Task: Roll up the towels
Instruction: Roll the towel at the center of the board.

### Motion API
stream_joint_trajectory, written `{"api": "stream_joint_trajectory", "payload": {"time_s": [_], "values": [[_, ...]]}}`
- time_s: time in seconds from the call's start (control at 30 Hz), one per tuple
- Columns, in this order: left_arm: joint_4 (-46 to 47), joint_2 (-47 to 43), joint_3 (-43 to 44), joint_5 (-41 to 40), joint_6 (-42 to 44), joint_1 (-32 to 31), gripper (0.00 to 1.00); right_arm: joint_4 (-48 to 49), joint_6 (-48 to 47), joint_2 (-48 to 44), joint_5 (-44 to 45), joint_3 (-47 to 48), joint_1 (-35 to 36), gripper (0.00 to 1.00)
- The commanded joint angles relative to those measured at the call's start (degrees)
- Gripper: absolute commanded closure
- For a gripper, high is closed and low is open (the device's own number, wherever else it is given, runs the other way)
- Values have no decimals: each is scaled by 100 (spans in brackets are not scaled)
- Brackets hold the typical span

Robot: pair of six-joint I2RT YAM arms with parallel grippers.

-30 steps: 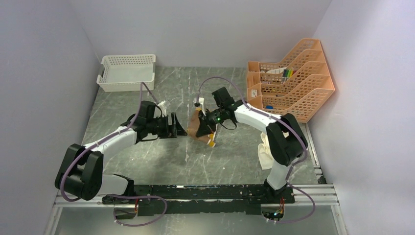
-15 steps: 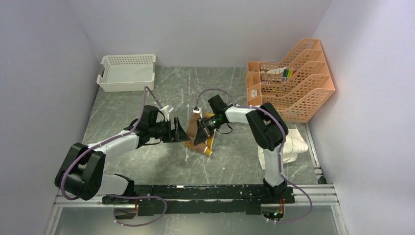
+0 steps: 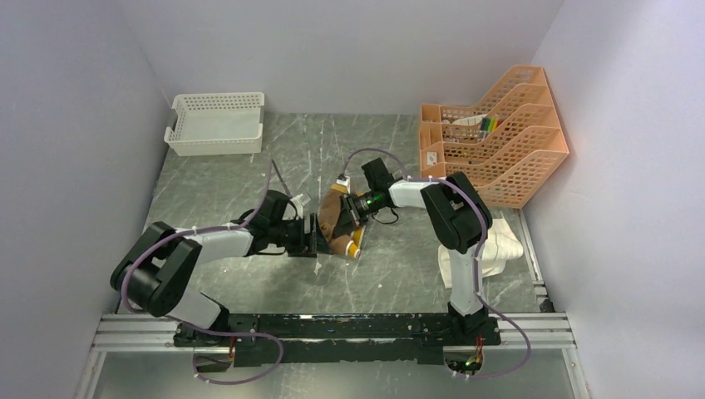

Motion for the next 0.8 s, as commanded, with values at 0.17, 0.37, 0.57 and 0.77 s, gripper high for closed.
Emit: {"api": "stream_joint_trajectory", "payload": {"time_s": [0.17,0.37,0.57,0.77], "values": [[1081,-324,-260,-419,-837,-341,16,-314,-359,-509,428,6,36,88],[886,-1297,-654,-626,-1229,-336,15,-380,-408,-841,172,-122,288,86],[-253,-1854,-851,-1448,-1769,-325,14,705,431,-803,-317,-717,616,83],[-471,-2173,-1270,-1681,-2130,-316,14,854,651,-340,-192,-850,834,83]]}}
